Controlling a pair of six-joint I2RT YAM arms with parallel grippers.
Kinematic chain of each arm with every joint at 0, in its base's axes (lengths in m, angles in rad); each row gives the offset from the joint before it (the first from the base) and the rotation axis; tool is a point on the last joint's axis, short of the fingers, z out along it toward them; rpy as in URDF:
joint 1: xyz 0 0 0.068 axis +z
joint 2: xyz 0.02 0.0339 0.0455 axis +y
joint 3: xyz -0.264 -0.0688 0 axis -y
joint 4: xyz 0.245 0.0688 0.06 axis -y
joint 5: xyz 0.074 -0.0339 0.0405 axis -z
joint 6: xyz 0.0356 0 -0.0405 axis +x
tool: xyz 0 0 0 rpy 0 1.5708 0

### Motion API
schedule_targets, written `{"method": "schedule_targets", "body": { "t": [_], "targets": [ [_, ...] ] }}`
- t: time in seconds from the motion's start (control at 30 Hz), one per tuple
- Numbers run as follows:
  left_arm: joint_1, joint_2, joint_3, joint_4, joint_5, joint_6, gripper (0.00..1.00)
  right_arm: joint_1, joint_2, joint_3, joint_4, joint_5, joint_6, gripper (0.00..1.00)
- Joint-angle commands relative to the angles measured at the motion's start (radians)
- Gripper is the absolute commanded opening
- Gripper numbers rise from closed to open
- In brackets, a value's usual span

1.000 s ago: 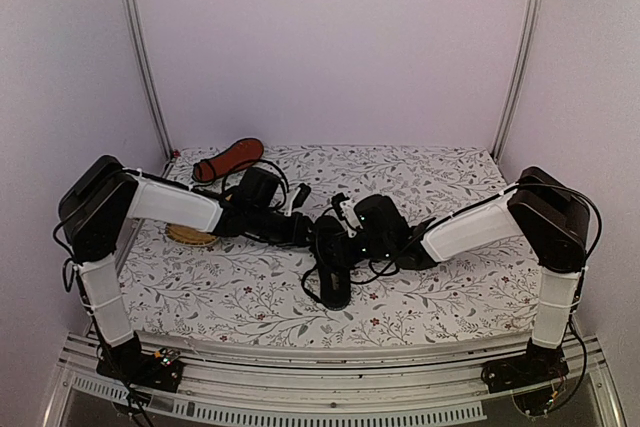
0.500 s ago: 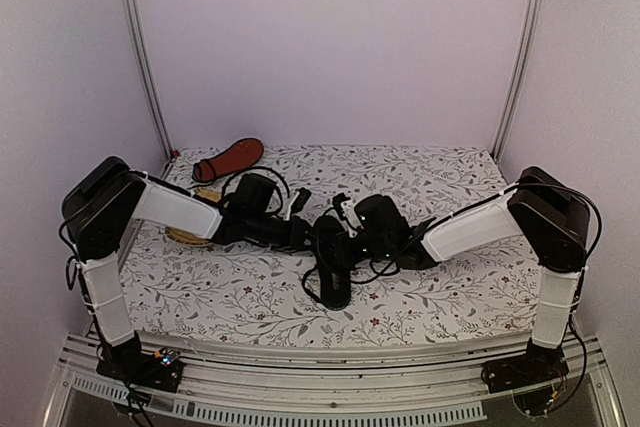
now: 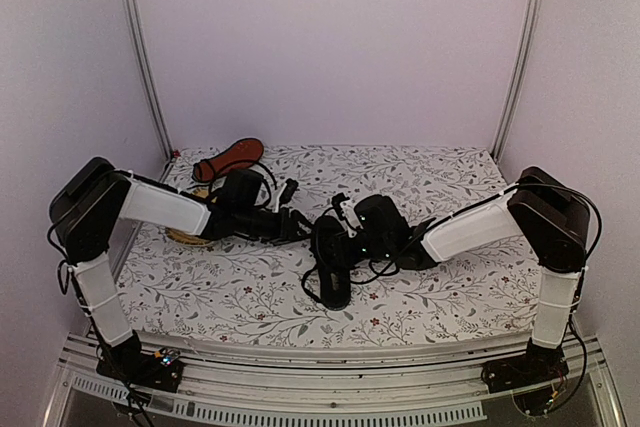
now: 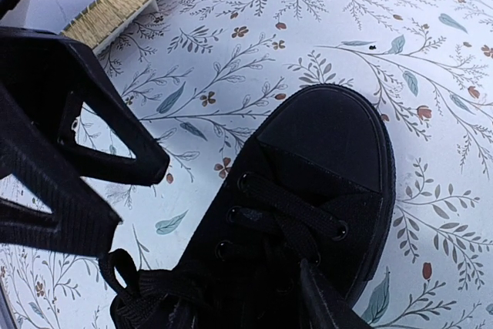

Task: Tie the shoes
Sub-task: Cross the half-tied shoelace with the shoelace loop.

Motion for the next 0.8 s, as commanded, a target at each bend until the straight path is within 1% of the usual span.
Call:
{"method": "schedule_targets", "body": {
  "t": [0.0, 0.17, 0.37, 0.63, 0.77],
  "targets": [
    [0.026, 0.013, 0.018, -0.03, -0.03, -0.02, 0.5, -0.001, -0.022, -0.014, 0.011, 0.022, 0.006, 0.41],
    [0.026, 0.064, 0.067, -0.084, -0.029, -0.009, 0.43, -0.002, -0.023, -0.013, 0.012, 0.022, 0.007, 0.41],
    [0.022, 0.111, 0.101, -0.108, 0.043, 0.011, 0.38, -0.001, -0.023, -0.014, 0.012, 0.024, 0.007, 0.41],
    [0.018, 0.112, 0.102, -0.075, 0.101, 0.01, 0.38, -0.001, -0.022, -0.015, 0.013, 0.022, 0.007, 0.41],
    [0.014, 0.16, 0.106, -0.046, 0.133, -0.003, 0.38, -0.002, -0.02, -0.012, 0.013, 0.023, 0.007, 0.41]
  ]
}}
